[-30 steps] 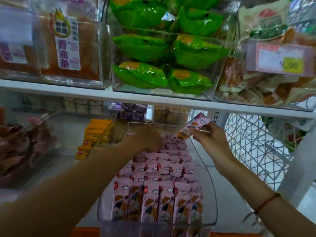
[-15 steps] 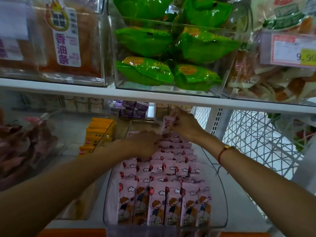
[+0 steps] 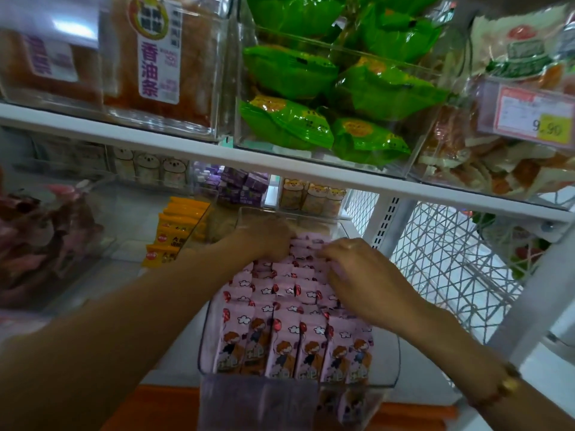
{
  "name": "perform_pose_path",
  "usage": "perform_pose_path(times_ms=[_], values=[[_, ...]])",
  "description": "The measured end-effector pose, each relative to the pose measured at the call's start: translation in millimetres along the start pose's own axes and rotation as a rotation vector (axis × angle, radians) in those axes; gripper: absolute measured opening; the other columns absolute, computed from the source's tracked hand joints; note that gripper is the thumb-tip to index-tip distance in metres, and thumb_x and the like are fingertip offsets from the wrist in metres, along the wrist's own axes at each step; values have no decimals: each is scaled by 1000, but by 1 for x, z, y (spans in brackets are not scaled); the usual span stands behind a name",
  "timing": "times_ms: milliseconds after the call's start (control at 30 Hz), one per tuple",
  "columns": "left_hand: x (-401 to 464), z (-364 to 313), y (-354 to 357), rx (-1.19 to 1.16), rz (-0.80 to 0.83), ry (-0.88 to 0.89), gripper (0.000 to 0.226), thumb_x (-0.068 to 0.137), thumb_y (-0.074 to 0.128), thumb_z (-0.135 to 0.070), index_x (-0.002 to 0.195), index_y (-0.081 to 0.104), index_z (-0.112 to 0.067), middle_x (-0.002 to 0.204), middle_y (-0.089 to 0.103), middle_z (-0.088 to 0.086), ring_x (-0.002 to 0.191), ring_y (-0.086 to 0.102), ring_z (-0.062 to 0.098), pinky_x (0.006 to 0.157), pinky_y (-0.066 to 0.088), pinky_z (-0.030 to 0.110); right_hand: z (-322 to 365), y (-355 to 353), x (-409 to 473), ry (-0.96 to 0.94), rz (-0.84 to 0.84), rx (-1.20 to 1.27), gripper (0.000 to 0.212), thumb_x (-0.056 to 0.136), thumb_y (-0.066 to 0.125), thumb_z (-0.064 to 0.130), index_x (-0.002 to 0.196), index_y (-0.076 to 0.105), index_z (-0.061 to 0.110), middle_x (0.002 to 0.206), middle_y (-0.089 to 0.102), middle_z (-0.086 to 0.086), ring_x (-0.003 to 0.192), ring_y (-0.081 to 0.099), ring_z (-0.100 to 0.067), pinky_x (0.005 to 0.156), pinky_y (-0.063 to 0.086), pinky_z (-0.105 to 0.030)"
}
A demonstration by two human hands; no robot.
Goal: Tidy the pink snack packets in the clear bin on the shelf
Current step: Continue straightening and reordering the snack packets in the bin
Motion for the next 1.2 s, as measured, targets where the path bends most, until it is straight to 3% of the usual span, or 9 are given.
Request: perform_pose_path(times_ms=[133,267,467,700,900,967,1067,1133,1200], values=[[-4,-3,-11,-73,-115,20,28,98,47,-18,120,64,-12,121,64,12,107,59,26,95,47,41,21,-13,-63,3,-108,48,22,91,54,32,107,67,26,105,66,9,99,57,-12,85,38,-28],[-4,2,-13,-187,-151,-62,29,95,58,-29,120,64,-15,123,64,7,110,59,23,99,46,40,27,1,-81,-22,-48,62,28,91,55,37,117,64,28,113,62,9,106,53,-10,98,23,-24],[-8,4,-21,-357,-347,-171,22,95,56,-22,109,67,-9,112,67,8,101,62,23,91,50,38,29,0,-83,-52,-124,72,26,90,54,35,112,66,26,108,65,9,100,57,-10,97,22,-23],[-38,14,-49,-1088,-689,-397,15,99,47,-18,92,55,-7,82,58,4,77,54,20,73,43,32,30,0,-81,-53,-75,58,28,93,50,40,118,60,32,114,61,12,107,52,-6,95,15,-17],[-114,9,-52,-1387,-806,-465,20,100,47,-24,111,51,-9,111,64,11,103,63,26,86,53,36,31,-31,-66,21,-202,169,23,94,51,35,112,64,29,114,63,9,94,44,2,72,30,-13],[-144,-6,-55,-1380,-797,-365,29,98,49,-28,118,52,-7,111,64,9,103,64,22,88,55,34,37,-42,-58,61,-270,307,37,93,50,42,127,54,27,126,56,7,105,45,-2,80,33,-16],[-180,-29,-55,-1394,-772,-221,37,87,58,-41,111,58,-13,102,69,2,96,68,12,79,58,27,58,-33,-47,115,-126,545,58,92,45,51,143,33,27,140,41,3,129,38,-15,103,36,-34],[-193,-34,-51,-1447,-759,-193,35,81,60,-43,105,62,-18,94,72,-5,90,69,5,72,57,21,72,-24,-47,110,-61,683,50,94,45,45,140,37,27,123,48,9,118,49,-15,97,45,-34],[-198,-33,-45,-1494,-758,-164,17,91,57,-28,104,64,-21,92,73,-10,89,69,1,70,55,16,73,-21,-51,119,-97,790,41,95,49,37,133,44,25,107,54,13,96,60,-4,79,50,-18]])
Point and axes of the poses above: each hand's wrist, its own x-axis towards the middle knuckle, its own y-axis out of the palm, z = x × y, the point moved 8 cm from there along x, towards the middle knuckle
